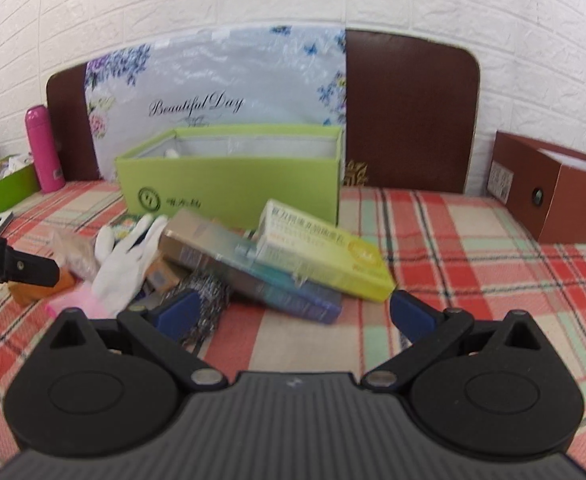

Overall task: Organize objects
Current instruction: 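Reach the left tool to the gold box and grasp it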

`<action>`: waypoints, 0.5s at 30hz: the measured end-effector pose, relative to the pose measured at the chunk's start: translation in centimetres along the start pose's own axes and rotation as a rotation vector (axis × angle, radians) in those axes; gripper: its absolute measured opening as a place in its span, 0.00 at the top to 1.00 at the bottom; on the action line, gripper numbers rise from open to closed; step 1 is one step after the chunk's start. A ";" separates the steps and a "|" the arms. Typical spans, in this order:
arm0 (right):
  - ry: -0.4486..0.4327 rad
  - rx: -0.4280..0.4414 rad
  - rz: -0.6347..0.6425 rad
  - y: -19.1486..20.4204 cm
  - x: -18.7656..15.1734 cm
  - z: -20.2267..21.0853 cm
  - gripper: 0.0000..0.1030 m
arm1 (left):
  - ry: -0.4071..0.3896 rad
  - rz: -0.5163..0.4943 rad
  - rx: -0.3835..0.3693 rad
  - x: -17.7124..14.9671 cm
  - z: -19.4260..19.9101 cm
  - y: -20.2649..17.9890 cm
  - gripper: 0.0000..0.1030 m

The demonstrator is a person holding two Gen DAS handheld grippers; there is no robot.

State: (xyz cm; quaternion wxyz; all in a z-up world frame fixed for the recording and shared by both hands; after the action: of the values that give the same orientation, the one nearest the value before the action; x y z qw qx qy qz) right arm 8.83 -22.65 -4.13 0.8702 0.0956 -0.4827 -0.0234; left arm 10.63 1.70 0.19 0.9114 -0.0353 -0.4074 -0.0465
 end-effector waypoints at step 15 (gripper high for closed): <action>0.090 0.076 0.007 2.4 -1.7 -1.6 0.00 | -0.030 -0.020 0.072 -1.3 -0.7 5.4 0.08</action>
State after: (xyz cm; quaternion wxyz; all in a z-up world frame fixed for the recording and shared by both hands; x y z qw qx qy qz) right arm 9.17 -19.88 -5.95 0.8868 0.1280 -0.4440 0.0021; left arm 10.91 7.12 -1.40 0.9053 0.0008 -0.4229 -0.0406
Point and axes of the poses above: each gripper's, at about its wrist camera, not at the fingertips, and z roughly against the way its jaws point, y to its left, x to its top, the point moved 2 cm from there along -z, roughly the way its jaws point, and after that the axes turned 12 degrees about -z, right-handed, at the moved point
